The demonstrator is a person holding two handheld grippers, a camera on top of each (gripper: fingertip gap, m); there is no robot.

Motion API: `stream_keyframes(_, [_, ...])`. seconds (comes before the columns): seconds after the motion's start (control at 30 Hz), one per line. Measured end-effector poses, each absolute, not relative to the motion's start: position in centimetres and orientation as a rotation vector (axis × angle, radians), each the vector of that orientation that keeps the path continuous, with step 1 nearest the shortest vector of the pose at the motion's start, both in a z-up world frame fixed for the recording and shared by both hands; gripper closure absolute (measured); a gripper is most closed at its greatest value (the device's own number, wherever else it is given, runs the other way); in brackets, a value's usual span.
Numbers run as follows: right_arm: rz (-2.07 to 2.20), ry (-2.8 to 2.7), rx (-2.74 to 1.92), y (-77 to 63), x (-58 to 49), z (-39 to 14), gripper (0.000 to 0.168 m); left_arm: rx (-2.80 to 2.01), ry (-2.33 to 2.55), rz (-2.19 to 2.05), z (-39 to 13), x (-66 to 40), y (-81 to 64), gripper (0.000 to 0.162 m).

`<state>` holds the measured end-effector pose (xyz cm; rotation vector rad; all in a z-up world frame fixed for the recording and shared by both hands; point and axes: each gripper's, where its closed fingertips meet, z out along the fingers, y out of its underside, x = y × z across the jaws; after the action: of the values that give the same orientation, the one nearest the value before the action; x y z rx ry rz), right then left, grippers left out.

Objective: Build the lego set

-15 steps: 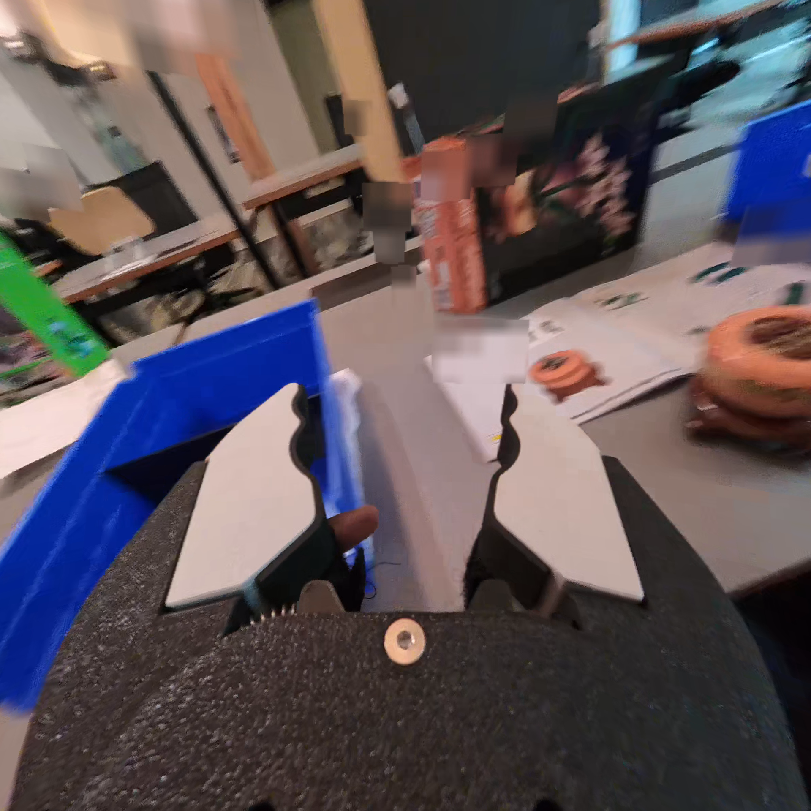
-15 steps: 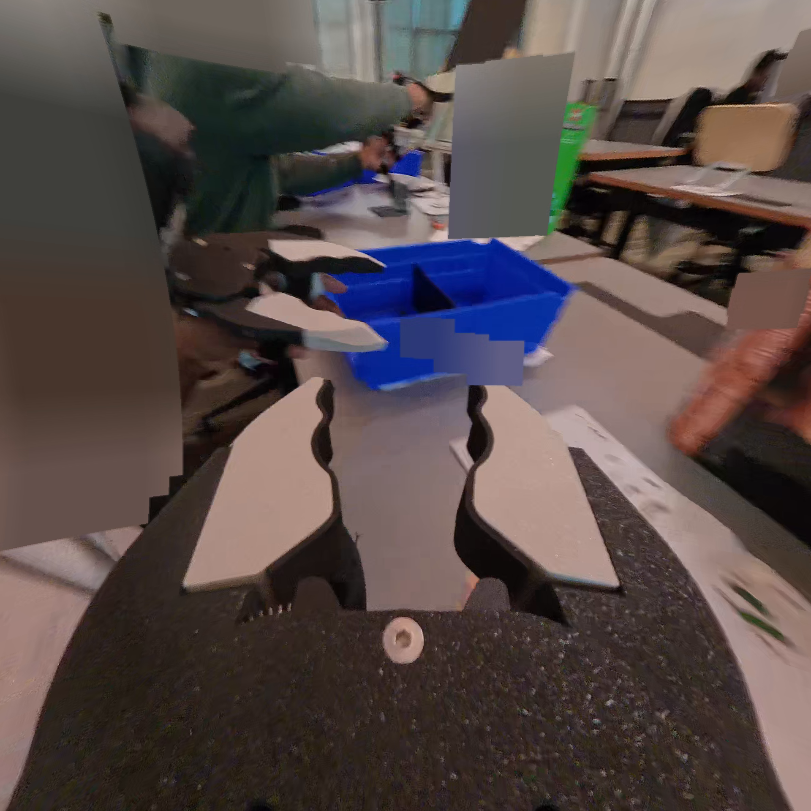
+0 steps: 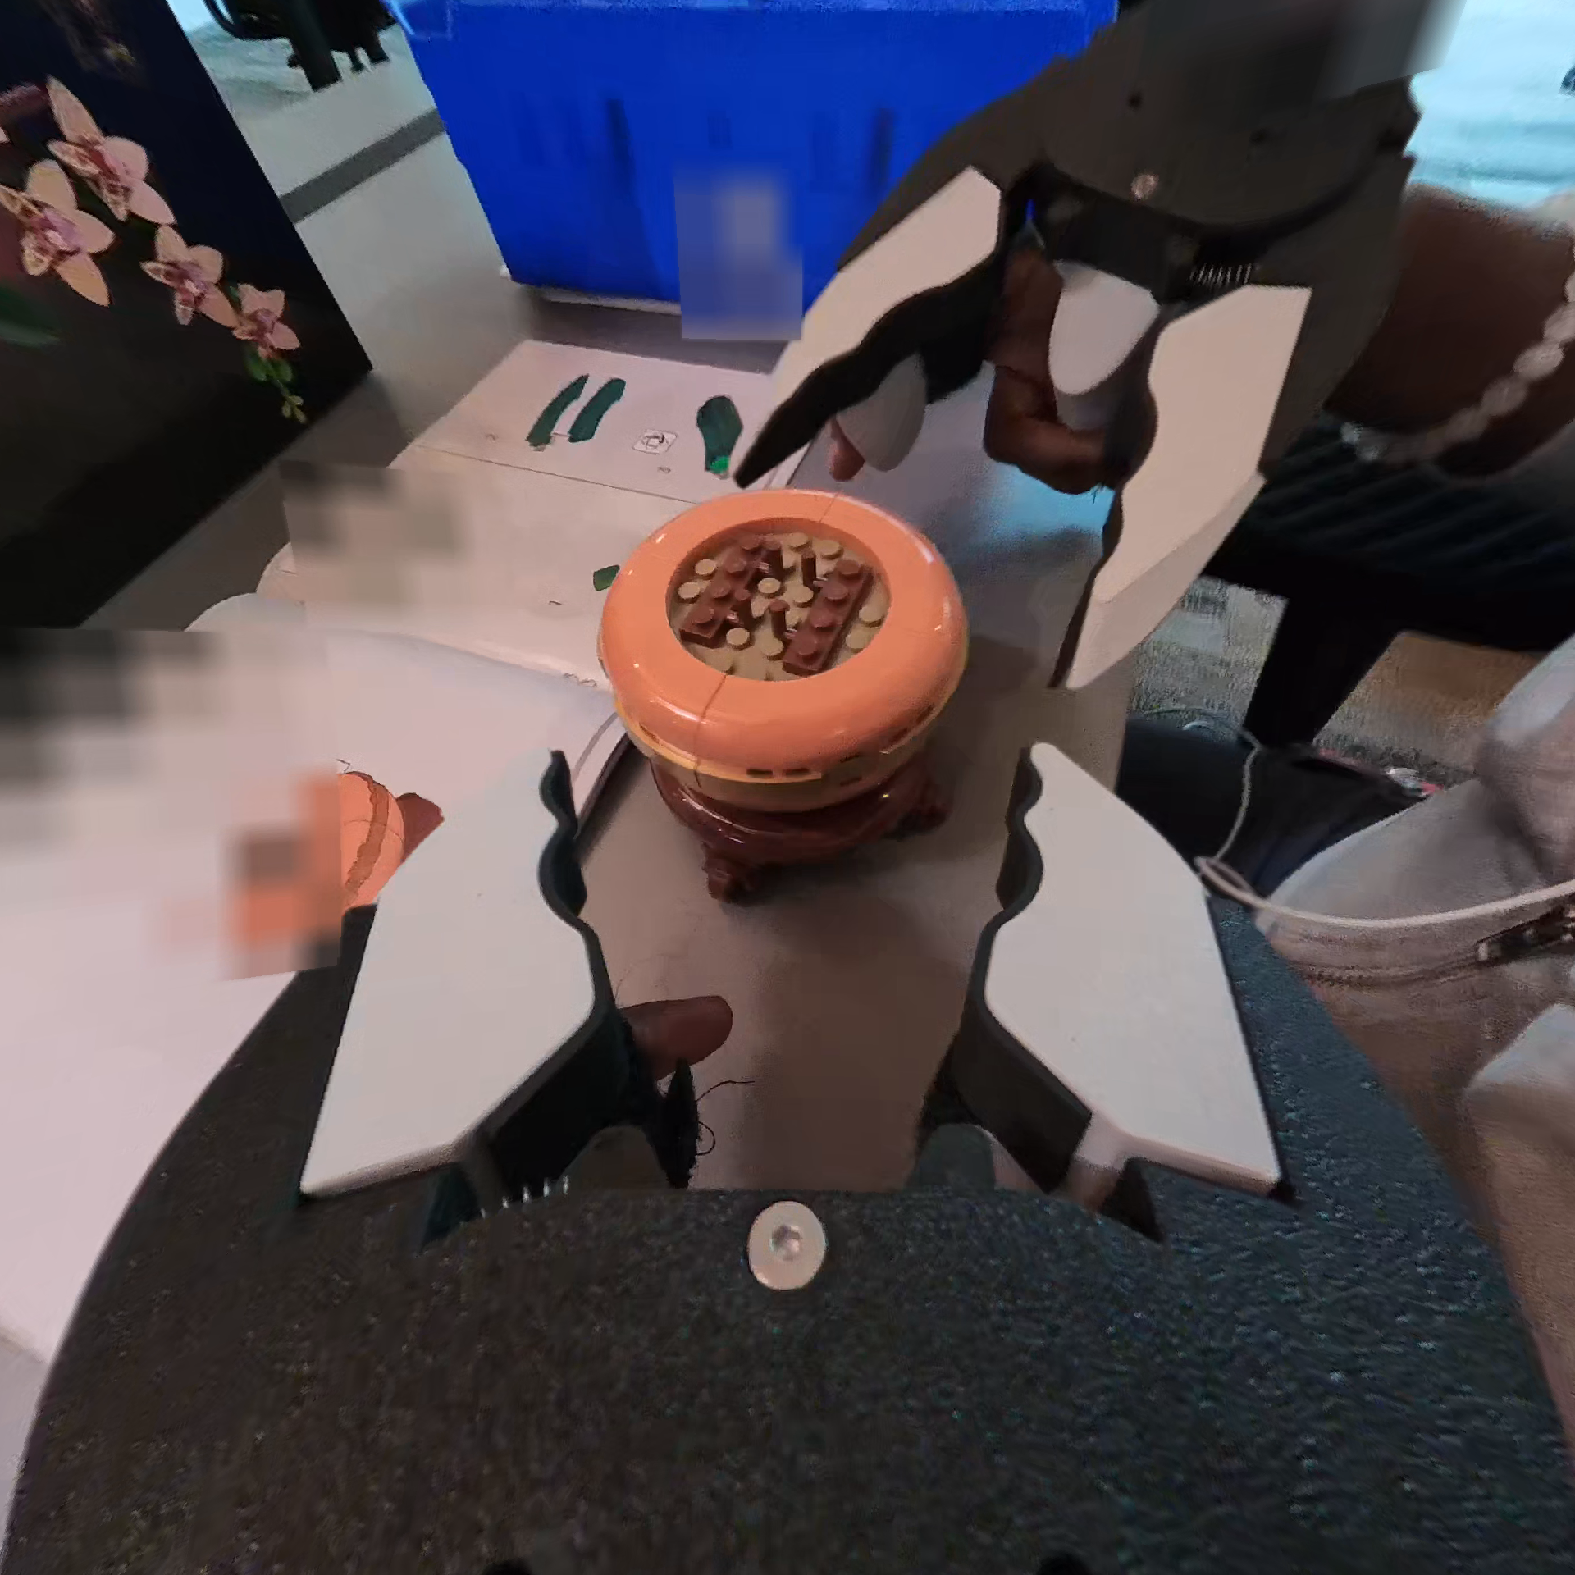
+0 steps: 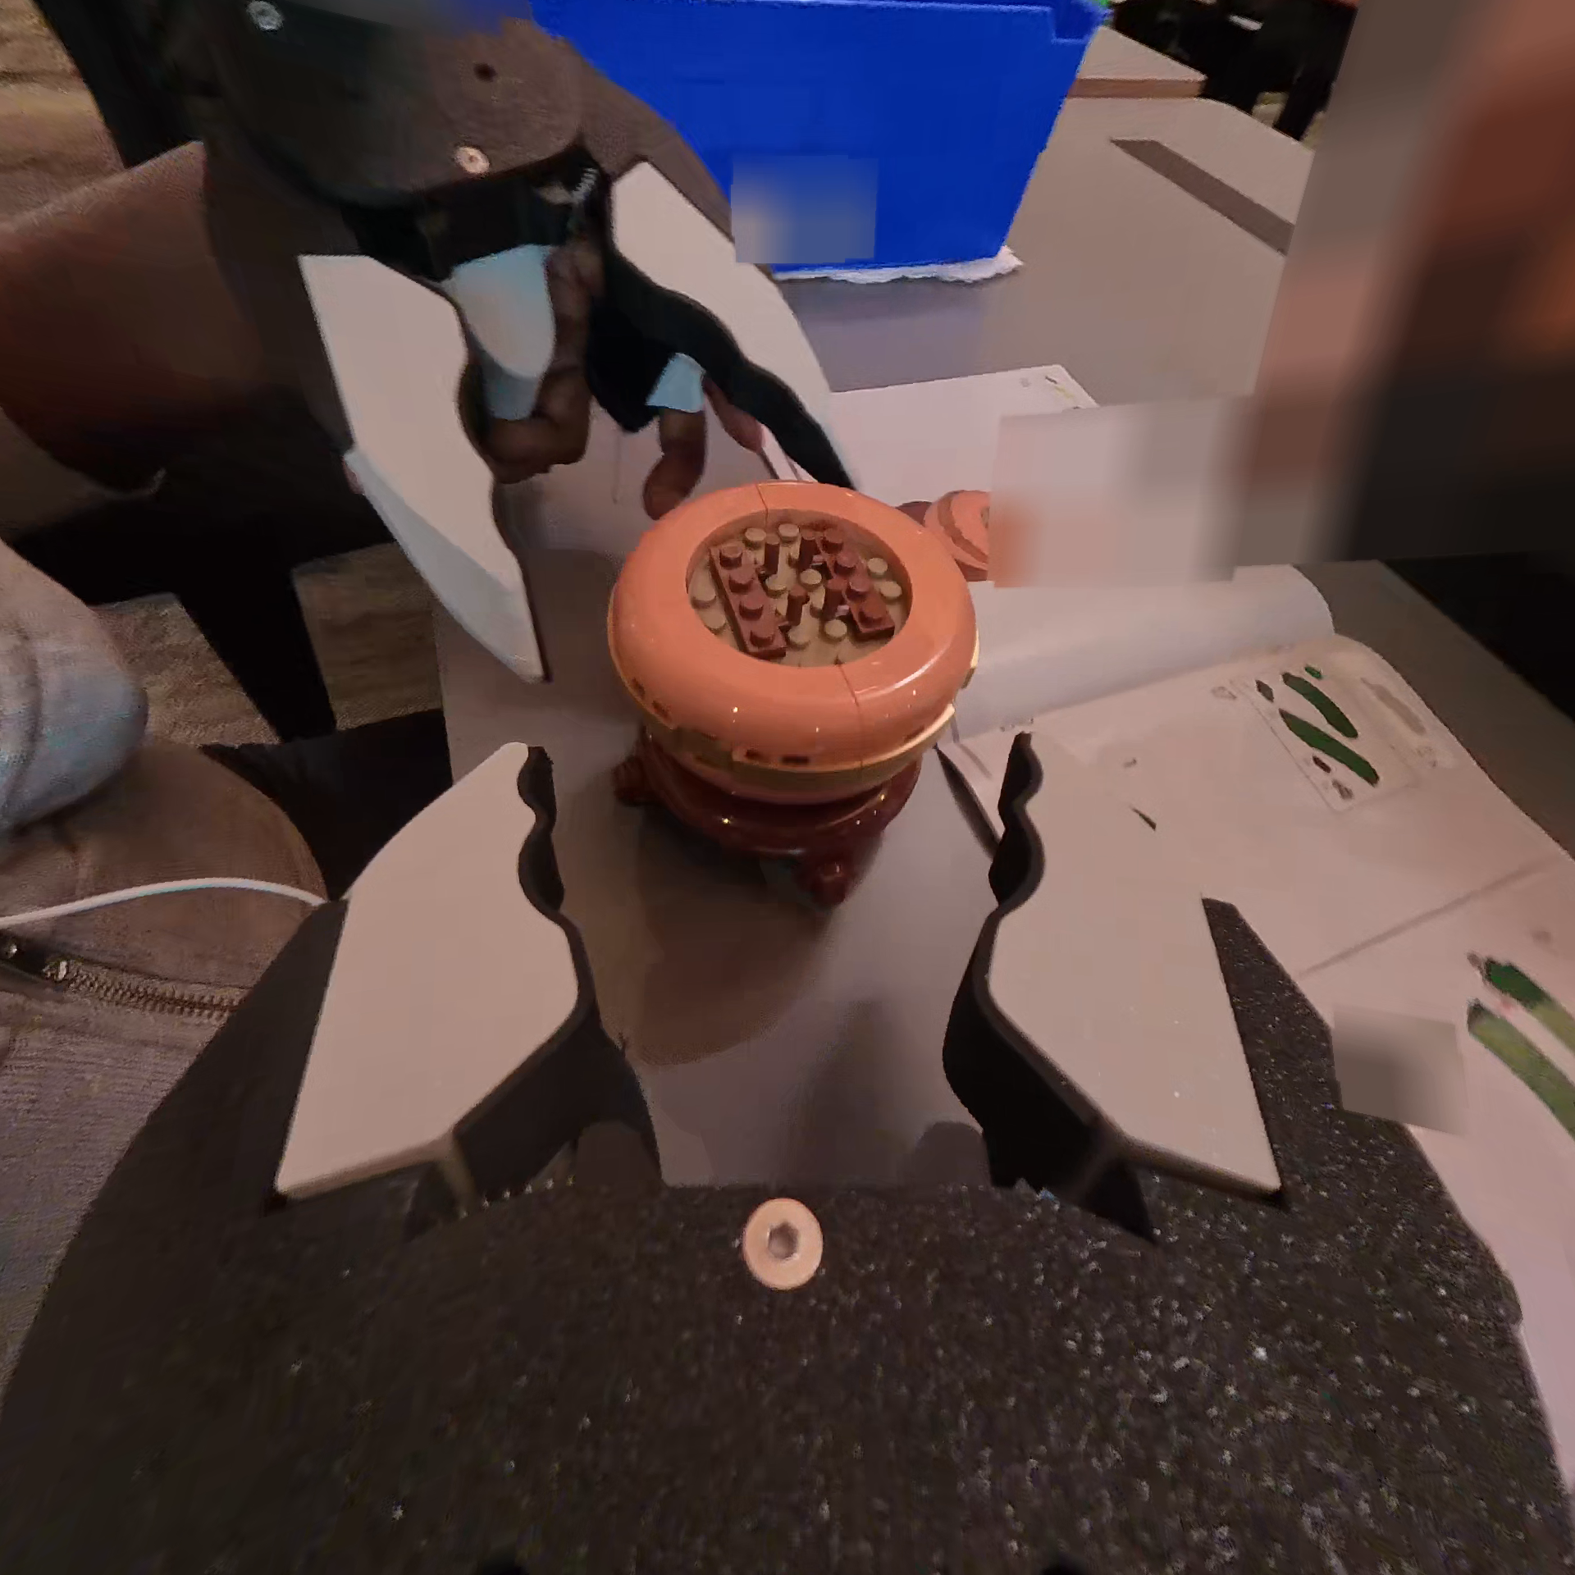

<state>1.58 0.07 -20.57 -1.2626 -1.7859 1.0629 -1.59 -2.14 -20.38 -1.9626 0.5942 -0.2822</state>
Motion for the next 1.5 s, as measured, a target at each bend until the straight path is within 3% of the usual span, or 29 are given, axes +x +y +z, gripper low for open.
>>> stream_keyframes(0.27, [1.131,-1.91,-1.131,0.2,-0.2,-21.1,0.089,-1.945,0.813,-0.326,-21.3,-1.3,-1.1,0.088])
stream_keyframes(0.6, [1.156,-1.96,-1.104,1.1,0.2,-21.1,0.089,-1.929,0.809,-0.324,-21.4,-1.0,-0.3,0.091])
stream_keyframes(0.67, [1.161,-1.946,-1.131,1.2,0.4,-20.8,0.077,-1.966,0.82,-0.318,-21.5,-1.4,-0.6,0.096])
stream_keyframes(0.77, [1.196,-1.817,-1.185,2.5,1.0,-19.0,0.073,-1.974,0.741,-0.272,-20.2,-3.6,-0.7,0.093])
stream_keyframes(0.83, [1.183,-1.716,-1.222,4.0,1.7,-17.6,0.078,-1.973,0.634,-0.266,-19.1,-5.5,-0.8,0.095])
stream_keyframes(0.9, [1.138,-1.599,-1.262,5.7,2.2,-16.3,0.1,-1.957,0.555,-0.262,-18.3,-7.3,-1.0,0.099])
stream_keyframes(0.97, [1.065,-1.435,-1.319,8.0,2.4,-15.3,0.14,-1.909,0.456,-0.236,-17.3,-9.1,-0.8,0.121])
stream_keyframes(1.0, [1.04,-1.363,-1.331,8.9,2.4,-15.0,0.159,-1.892,0.375,-0.211,-16.9,-10.2,-0.4,0.142])
stream_keyframes(1.03, [1.022,-1.318,-1.342,9.5,2.2,-15.0,0.163,-1.893,0.282,-0.174,-16.8,-11.4,0.1,0.16])
stream_keyframes(1.23, [0.895,-1.423,-1.538,10.0,0.3,-19.3,0.167,-2.116,0.201,0.06,-21.1,-12.9,2.3,0.162])
stream_keyframes(1.5, [0.99,-1.373,-1.4,9.8,3.9,-11.7,0.161,-2.377,0.24,-0.009,-25.3,-12.2,1.5,0.162])
